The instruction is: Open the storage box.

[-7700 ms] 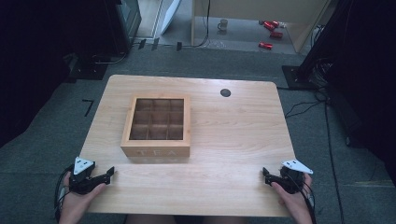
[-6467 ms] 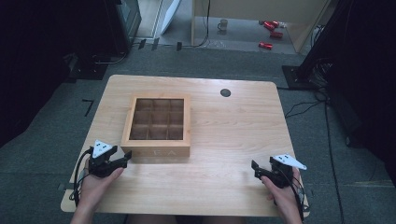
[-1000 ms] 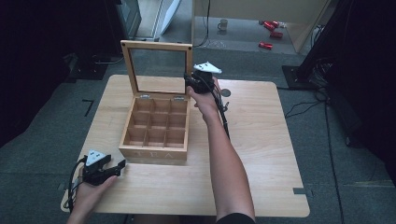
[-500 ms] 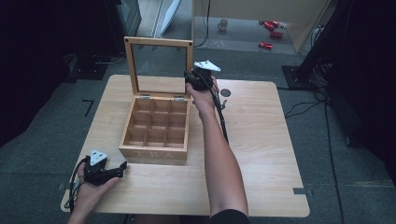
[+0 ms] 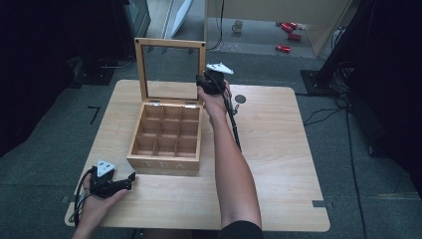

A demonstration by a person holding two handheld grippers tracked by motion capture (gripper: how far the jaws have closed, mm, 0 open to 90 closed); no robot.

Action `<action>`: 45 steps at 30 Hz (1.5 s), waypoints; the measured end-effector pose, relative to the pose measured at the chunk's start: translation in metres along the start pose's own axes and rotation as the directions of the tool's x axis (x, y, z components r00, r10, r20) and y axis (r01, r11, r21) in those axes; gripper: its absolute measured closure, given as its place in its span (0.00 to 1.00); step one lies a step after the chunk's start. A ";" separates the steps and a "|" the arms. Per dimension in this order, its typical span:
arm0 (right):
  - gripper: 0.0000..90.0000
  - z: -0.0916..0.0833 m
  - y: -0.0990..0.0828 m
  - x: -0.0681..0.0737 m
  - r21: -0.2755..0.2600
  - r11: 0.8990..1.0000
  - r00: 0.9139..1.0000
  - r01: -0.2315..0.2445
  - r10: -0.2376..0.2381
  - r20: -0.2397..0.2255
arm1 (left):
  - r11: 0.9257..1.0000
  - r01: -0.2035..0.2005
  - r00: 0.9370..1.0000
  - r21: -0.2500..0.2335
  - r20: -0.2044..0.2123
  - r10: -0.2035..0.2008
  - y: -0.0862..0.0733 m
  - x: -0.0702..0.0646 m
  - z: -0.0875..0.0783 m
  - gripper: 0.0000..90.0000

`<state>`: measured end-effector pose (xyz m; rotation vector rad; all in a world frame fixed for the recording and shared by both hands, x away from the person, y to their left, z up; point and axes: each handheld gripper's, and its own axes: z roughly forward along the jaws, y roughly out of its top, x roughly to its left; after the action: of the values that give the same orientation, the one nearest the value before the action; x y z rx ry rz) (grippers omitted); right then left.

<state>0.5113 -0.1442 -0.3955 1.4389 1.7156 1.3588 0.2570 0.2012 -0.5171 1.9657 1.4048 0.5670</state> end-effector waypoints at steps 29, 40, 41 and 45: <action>0.16 -0.097 -0.028 -0.031 0.127 0.992 0.989 0.028 -0.008 -0.150 | 1.000 -0.003 1.000 0.002 -0.002 0.003 0.000 -0.001 0.000 0.17; 0.16 -0.151 -0.057 -0.052 0.134 0.985 0.983 0.112 -0.090 -0.163 | 1.000 -0.006 1.000 0.003 -0.008 0.006 0.000 -0.001 0.000 0.18; 0.16 -0.151 -0.057 -0.052 0.134 0.985 0.983 0.112 -0.090 -0.163 | 1.000 -0.006 1.000 0.003 -0.008 0.006 0.000 -0.001 0.000 0.18; 0.16 -0.173 -0.076 -0.068 0.141 0.981 0.983 0.135 -0.115 -0.141 | 1.000 -0.009 1.000 0.004 -0.010 0.009 0.000 -0.001 0.000 0.18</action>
<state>0.3520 -0.2648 -0.4156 1.3192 1.9963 1.3066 0.2571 0.1997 -0.5172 1.9765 1.4046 0.5790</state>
